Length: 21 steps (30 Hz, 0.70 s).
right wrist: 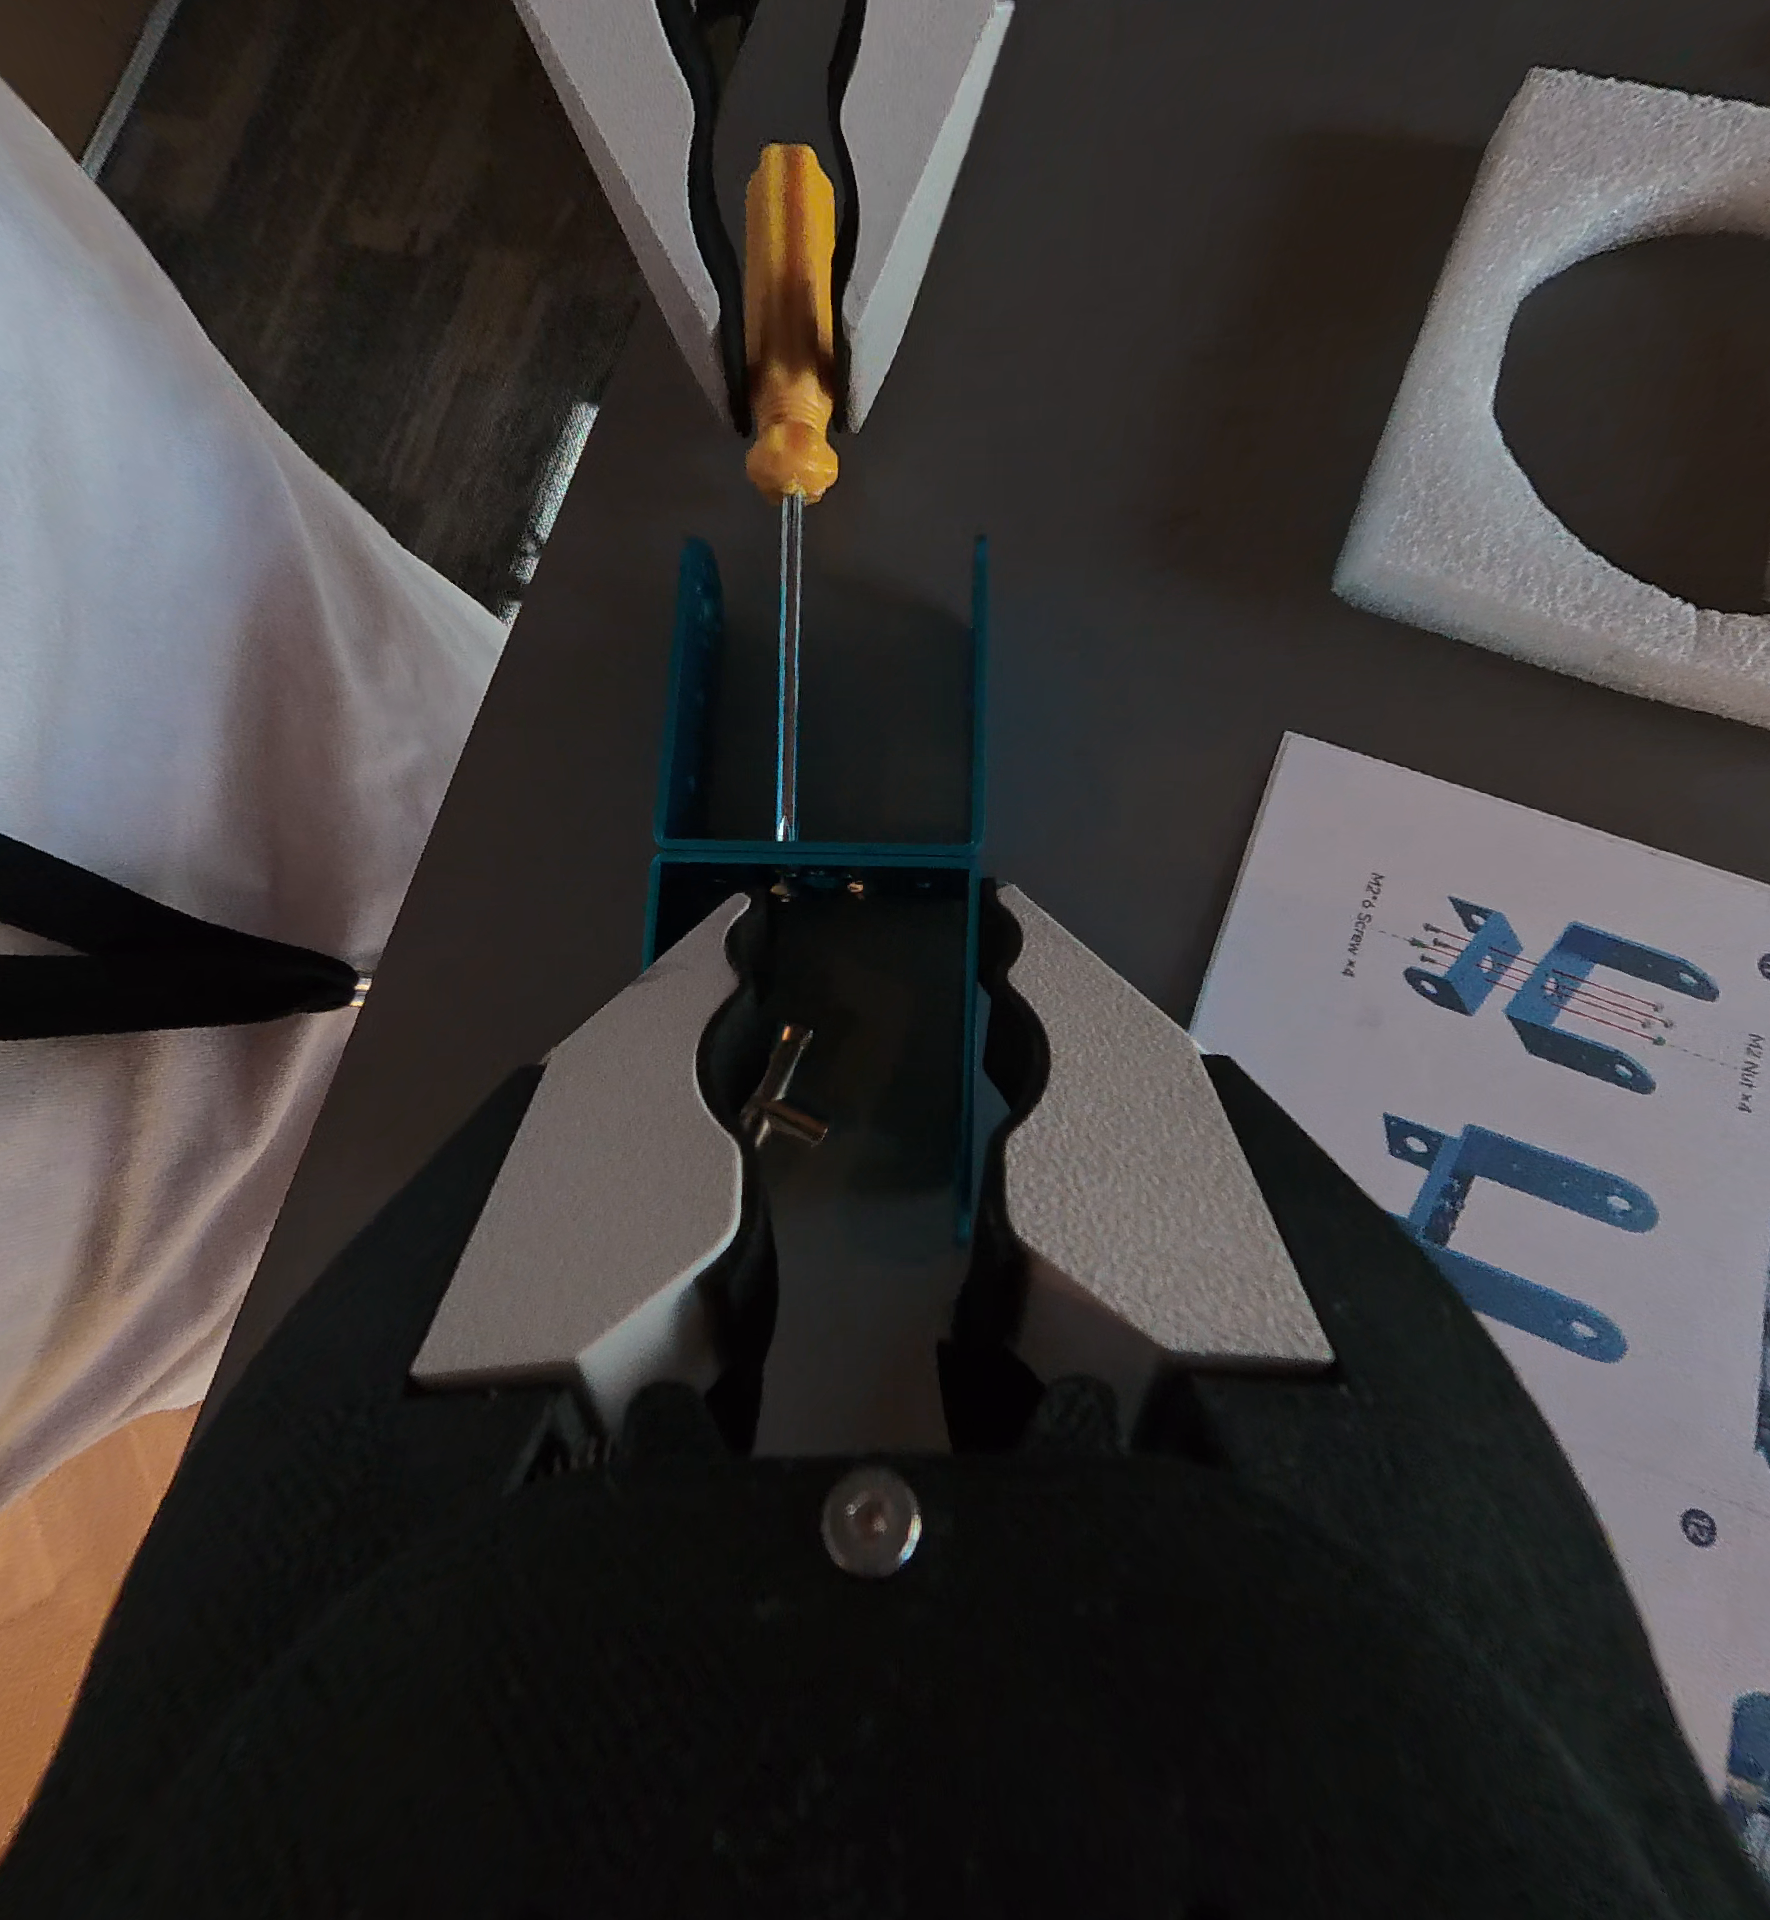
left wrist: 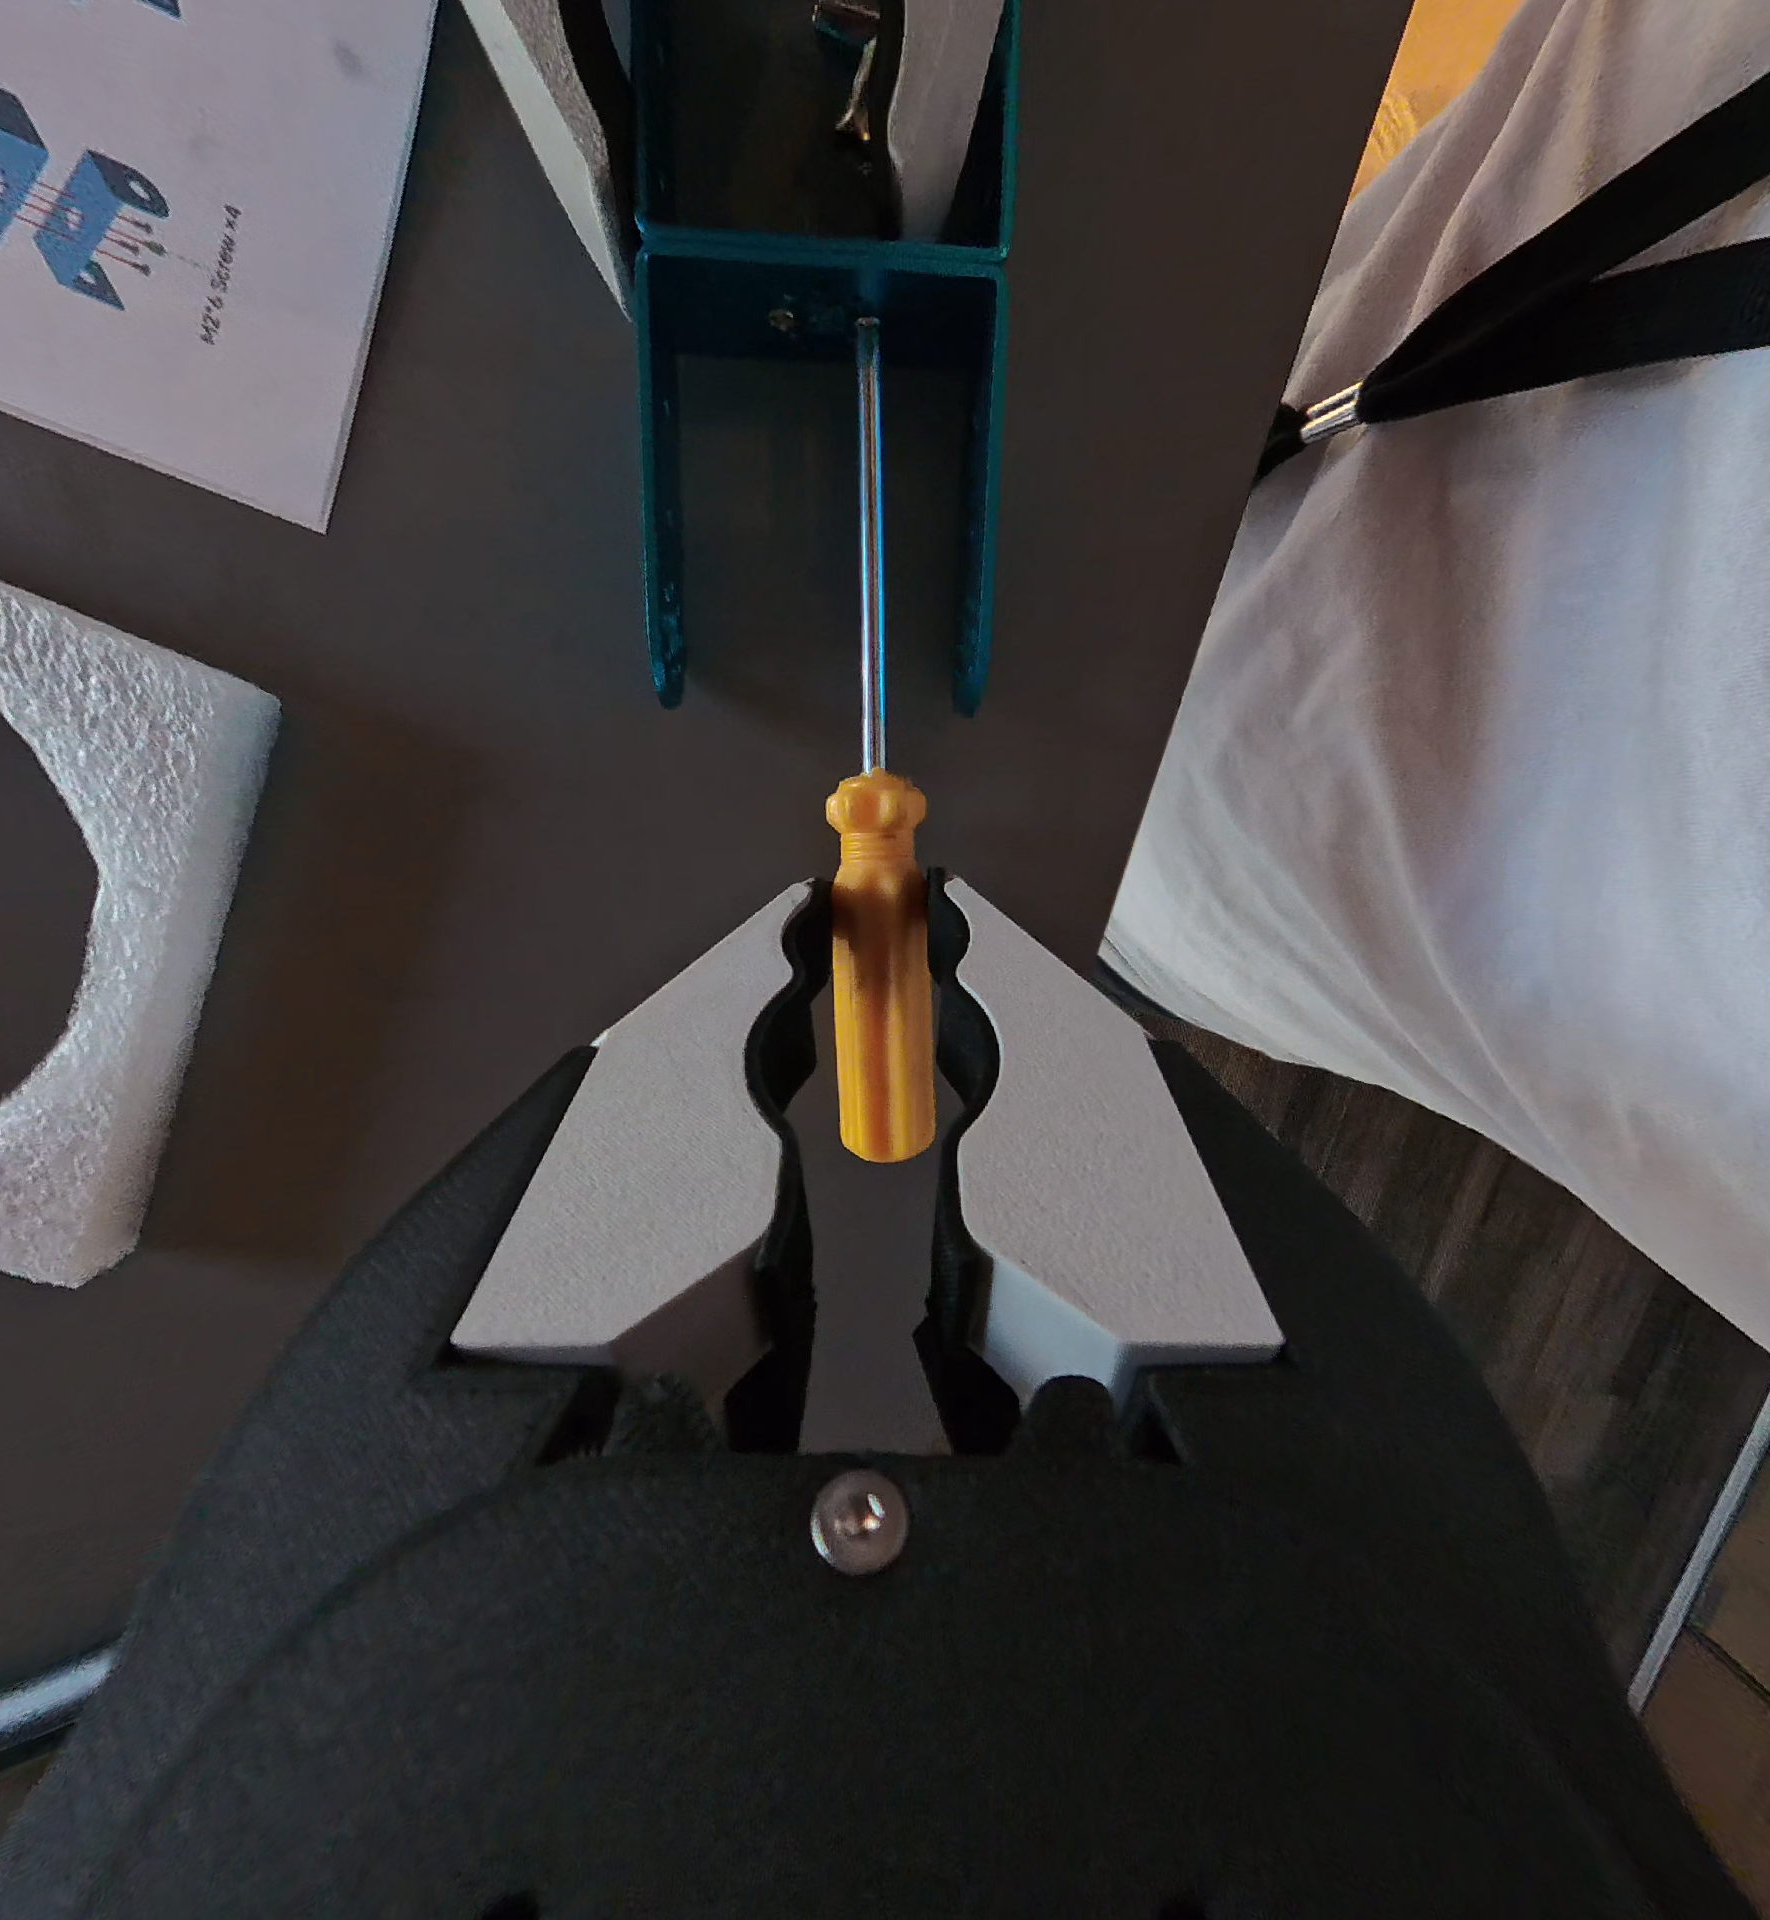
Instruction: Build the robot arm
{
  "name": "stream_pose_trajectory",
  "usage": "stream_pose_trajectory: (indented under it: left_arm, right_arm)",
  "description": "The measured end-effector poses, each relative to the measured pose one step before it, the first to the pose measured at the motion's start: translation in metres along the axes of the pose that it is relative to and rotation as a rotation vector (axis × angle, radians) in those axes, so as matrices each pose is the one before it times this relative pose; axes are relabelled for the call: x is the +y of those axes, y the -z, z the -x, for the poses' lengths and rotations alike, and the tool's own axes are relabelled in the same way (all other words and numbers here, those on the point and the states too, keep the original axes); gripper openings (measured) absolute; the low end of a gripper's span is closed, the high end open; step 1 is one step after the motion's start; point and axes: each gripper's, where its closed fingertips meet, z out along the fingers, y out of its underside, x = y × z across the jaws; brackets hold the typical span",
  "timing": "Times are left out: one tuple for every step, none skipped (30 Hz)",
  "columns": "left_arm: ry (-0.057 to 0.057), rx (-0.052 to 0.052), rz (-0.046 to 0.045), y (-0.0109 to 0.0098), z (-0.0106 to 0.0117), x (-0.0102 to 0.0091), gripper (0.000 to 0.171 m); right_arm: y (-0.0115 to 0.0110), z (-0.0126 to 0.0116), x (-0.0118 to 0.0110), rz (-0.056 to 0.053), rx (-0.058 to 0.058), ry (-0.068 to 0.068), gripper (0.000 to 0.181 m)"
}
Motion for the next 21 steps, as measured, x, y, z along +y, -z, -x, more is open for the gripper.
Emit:
stream_pose_trajectory:
  left_arm:
    - [-0.0028,0.0052,0.00475,-0.00056,-0.00002,-0.00072,0.017]
    - [-0.0025,0.003,0.00323,-0.00054,0.00013,-0.00062,0.017]
    - [-0.0023,0.0031,0.00169,-0.0006,0.00013,-0.00075,0.017]
    - [-0.0015,0.0026,0.00213,-0.00062,0.00008,-0.00054,0.017]
    - [-0.0017,-0.0002,0.00278,-0.00058,0.00044,-0.00021,0.017]
    - [-0.0021,-0.0006,0.00129,-0.00038,0.00035,-0.00019,0.017]
    - [-0.0008,0.0002,-0.00064,-0.00022,0.0001,-0.00025,0.017]
    - [0.0004,0.0008,-0.00167,-0.00003,0.00006,-0.00031,0.017]
    - [0.0005,0.0011,-0.00153,0.00017,-0.00011,-0.00035,0.017]
    - [-0.0004,0.0001,-0.00135,0.00031,0.0,-0.00026,0.017]
    - [-0.001,-0.0005,-0.00031,0.00025,0.00022,-0.00018,0.017]
    - [-0.0015,-0.0014,0.001,0.00017,0.00025,-0.00012,0.017]
    - [-0.0023,-0.0009,0.00065,0.00006,0.00024,-0.00013,0.017]
    - [-0.0007,0.0018,0.00025,-0.00002,-0.00012,-0.00007,0.017]
    - [0.0001,0.0028,-0.00153,-0.00006,-0.00033,-0.00036,0.017]
    - [-0.0001,0.0017,-0.0024,-0.0003,-0.00005,-0.00042,0.017]
    - [-0.0004,0.0,0.00033,-0.00042,0.00012,0.00001,0.017]
    - [-0.0008,0.0001,0.00158,-0.00057,0.00008,0.00041,0.017]
    - [-0.0006,0.0015,0.00038,-0.00052,-0.00012,0.00029,0.017]
    - [0.0005,0.0031,-0.002,-0.00037,-0.00053,-0.00005,0.017]
    - [0.001,0.0019,-0.00203,-0.00019,-0.0003,-0.00015,0.017]
  right_arm:
    - [0.00071,0.00036,0.00054,-0.0013,-0.0022,-0.0032,0.038]
    - [0.00102,0.00005,0.0004,-0.0018,-0.0001,-0.0022,0.038]
    - [0.00125,0.0002,0.00001,-0.0024,-0.0024,-0.0024,0.038]
    - [0.00154,0.00023,-0.00064,-0.0053,-0.0033,-0.0044,0.037]
    - [0.00156,-0.00019,-0.00111,-0.0077,-0.0013,-0.0049,0.038]
    - [0.00143,0.00005,-0.00093,-0.0072,-0.0034,-0.0028,0.037]
    - [0.00077,-0.00001,-0.00044,-0.0041,-0.004,-0.0048,0.037]
    - [0.00018,-0.00021,0.00037,0.0004,-0.0038,-0.0045,0.037]
    - [0.00006,0.00022,0.00011,-0.0009,-0.0041,0.0012,0.037]
    - [0.00009,0.00035,0.00008,0.0008,-0.0014,0.0053,0.037]
    - [0.0,-0.00003,0.00004,0.0017,0.0017,0.0052,0.037]
    - [-0.0001,-0.00006,-0.00002,0.0007,0.0015,0.0031,0.037]
    - [0.00007,-0.00005,0.00005,0.0001,-0.0011,-0.0013,0.037]
    - [0.00003,0.0008,0.00008,-0.0007,-0.0072,-0.0024,0.037]
    - [0.00026,0.00101,0.00021,-0.0016,-0.0115,-0.0013,0.037]
    - [0.0006,0.00003,0.00004,-0.0013,-0.0074,-0.0051,0.036]
    - [0.00076,-0.00052,-0.00044,-0.0051,-0.006,-0.0073,0.036]
    - [0.00092,0.00008,-0.00109,-0.0097,-0.01,-0.009,0.036]
    - [0.00117,0.00021,-0.00117,-0.01,-0.0105,-0.0074,0.033]
    - [0.0017,-0.00031,-0.00068,-0.0048,-0.0057,-0.006,0.031]
    - [0.00222,-0.00043,-0.00085,-0.0032,-0.0033,-0.0031,0.03]
